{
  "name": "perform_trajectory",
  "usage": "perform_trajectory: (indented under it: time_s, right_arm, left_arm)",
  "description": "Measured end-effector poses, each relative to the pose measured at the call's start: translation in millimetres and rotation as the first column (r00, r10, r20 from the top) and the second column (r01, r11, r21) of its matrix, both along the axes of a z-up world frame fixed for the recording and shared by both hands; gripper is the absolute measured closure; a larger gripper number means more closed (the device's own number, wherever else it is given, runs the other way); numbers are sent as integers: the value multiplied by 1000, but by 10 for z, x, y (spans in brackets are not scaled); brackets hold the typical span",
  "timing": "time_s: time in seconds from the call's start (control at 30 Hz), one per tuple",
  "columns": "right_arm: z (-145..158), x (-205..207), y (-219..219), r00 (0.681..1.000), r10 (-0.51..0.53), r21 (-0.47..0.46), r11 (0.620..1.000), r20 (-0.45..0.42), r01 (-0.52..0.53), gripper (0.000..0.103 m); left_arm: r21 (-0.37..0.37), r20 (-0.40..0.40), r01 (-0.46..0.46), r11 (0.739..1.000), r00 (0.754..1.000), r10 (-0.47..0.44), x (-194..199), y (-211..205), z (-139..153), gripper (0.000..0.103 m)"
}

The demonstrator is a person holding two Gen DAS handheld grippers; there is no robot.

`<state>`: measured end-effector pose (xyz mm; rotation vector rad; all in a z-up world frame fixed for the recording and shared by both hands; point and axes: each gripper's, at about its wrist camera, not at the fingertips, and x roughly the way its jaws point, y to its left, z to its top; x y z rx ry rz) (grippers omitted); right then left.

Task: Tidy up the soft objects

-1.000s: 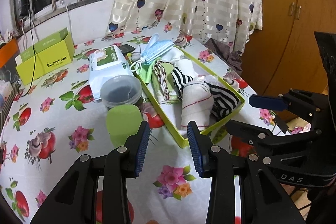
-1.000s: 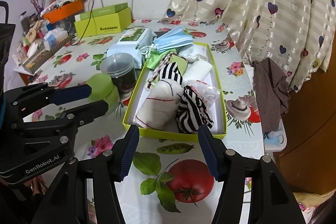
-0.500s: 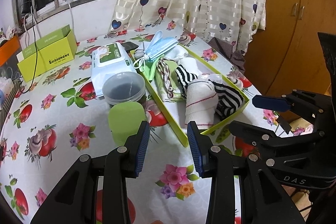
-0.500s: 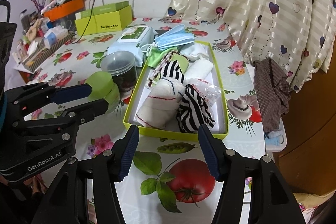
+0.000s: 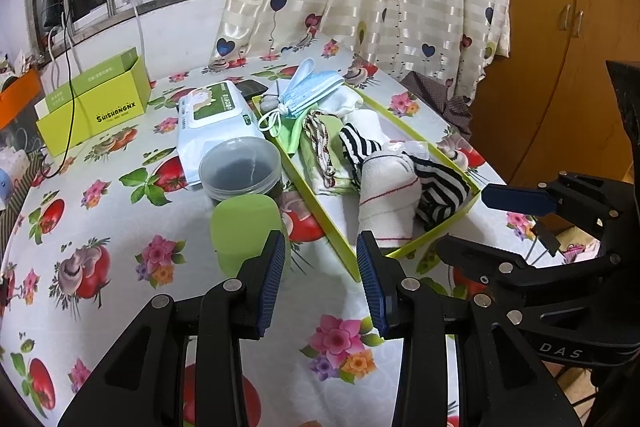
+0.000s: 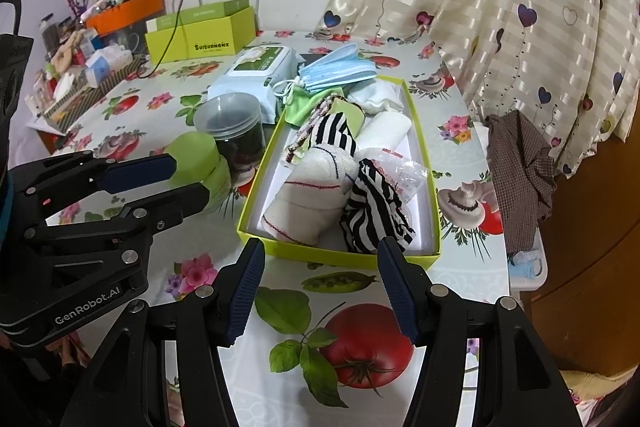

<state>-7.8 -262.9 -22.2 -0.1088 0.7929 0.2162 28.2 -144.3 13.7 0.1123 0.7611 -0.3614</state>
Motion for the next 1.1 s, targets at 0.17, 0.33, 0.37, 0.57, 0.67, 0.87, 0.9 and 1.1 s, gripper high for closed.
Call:
perform_trajectory:
  time_s: [0.17, 0.33, 0.37, 0.57, 0.67, 0.87, 0.9, 1.1]
  right_arm:
    - [4, 2, 3, 1000, -1, 0, 1000, 0, 1, 44]
    - [-1, 4, 7, 1000, 0, 0, 1000, -1, 0, 44]
    - [-8, 2, 9, 1000, 1, -1, 1000, -1, -1, 44]
    - [-7, 4, 14, 1000, -1, -2, 1000, -1, 1, 44]
    - [-4, 7, 16, 1000, 0, -1, 1000, -1, 0, 44]
    - [6, 11, 18, 1000, -1, -2, 1000, -2, 1, 44]
    - [5, 11, 19, 1000, -1, -2, 1000, -3, 1, 44]
    - [-3, 14, 21, 1000, -1, -1, 1000, -3, 1, 44]
  left_arm:
    - [-3, -1, 2, 1000, 1000, -2, 5, 7, -2, 64]
    - [-5, -3, 3, 1000, 1000, -3, 8, 5, -4, 64]
    - [-7, -4, 2, 1000, 1000, -2, 9, 6, -4, 64]
    - [-10, -1, -4, 1000, 1000, 4, 13, 8, -10, 64]
    - [-13, -7, 0, 1000, 1000, 0, 20, -1, -18, 64]
    - [-16, -17, 7, 1000, 1000, -7, 24, -12, -33, 64]
    - [-17, -18, 7, 1000, 1000, -7, 25, -8, -33, 64]
    - [-19, -21, 9, 1000, 1000, -9, 31, -6, -36, 64]
